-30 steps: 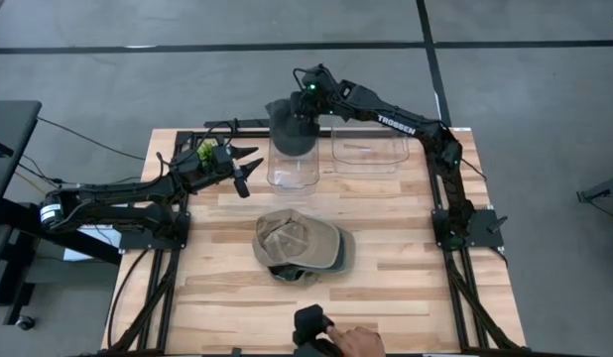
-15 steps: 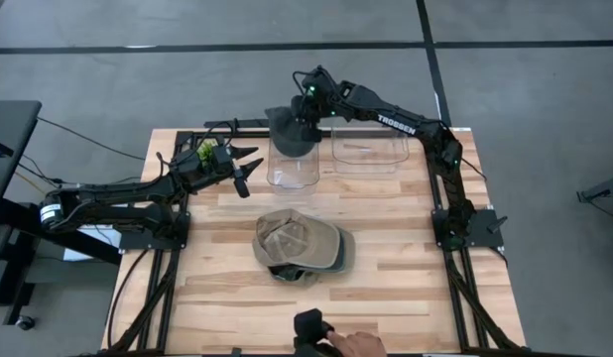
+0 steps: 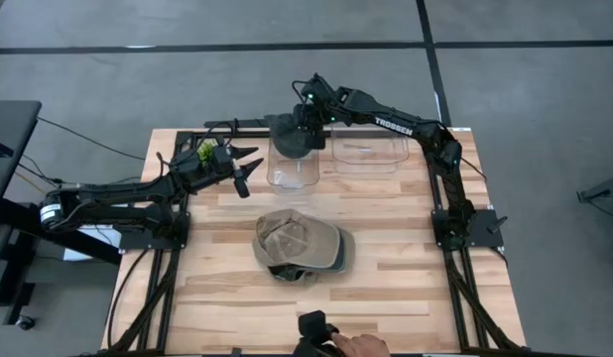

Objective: Pick & Place hat
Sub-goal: Put the black cap into the left transparent bin

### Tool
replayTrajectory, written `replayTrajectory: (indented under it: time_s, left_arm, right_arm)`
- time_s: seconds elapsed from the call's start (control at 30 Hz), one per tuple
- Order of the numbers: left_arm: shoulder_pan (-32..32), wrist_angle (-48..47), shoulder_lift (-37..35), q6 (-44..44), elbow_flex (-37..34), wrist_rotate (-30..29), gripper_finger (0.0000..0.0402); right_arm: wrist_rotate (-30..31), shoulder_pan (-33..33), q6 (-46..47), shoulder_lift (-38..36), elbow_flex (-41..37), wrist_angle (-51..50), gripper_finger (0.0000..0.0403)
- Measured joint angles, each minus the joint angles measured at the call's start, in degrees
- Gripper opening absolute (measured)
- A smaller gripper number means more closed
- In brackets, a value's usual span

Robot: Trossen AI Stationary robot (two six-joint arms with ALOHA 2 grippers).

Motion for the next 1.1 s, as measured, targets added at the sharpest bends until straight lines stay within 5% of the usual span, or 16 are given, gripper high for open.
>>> replayTrajectory:
  time_s: [0.33, 0.83, 1.1]
  left_arm:
    - [0.0, 0.0, 0.0, 0.0, 0.0, 0.0, 0.0163]
    - [0.0, 0.0, 0.0, 0.0, 0.0, 0.0, 0.0163]
    - [0.0, 0.0, 0.0, 0.0, 0.0, 0.0, 0.0163]
  right_arm:
    - [-2.8, 0.1, 0.0, 0.0, -0.9, 0.0, 0.0060]
    - [-3.6, 0.0, 0.0, 0.0, -0.9, 3.3, 0.0209]
    - [-3.7, -1.6, 2.6, -1.3, -0.8, 8.4, 0.0239]
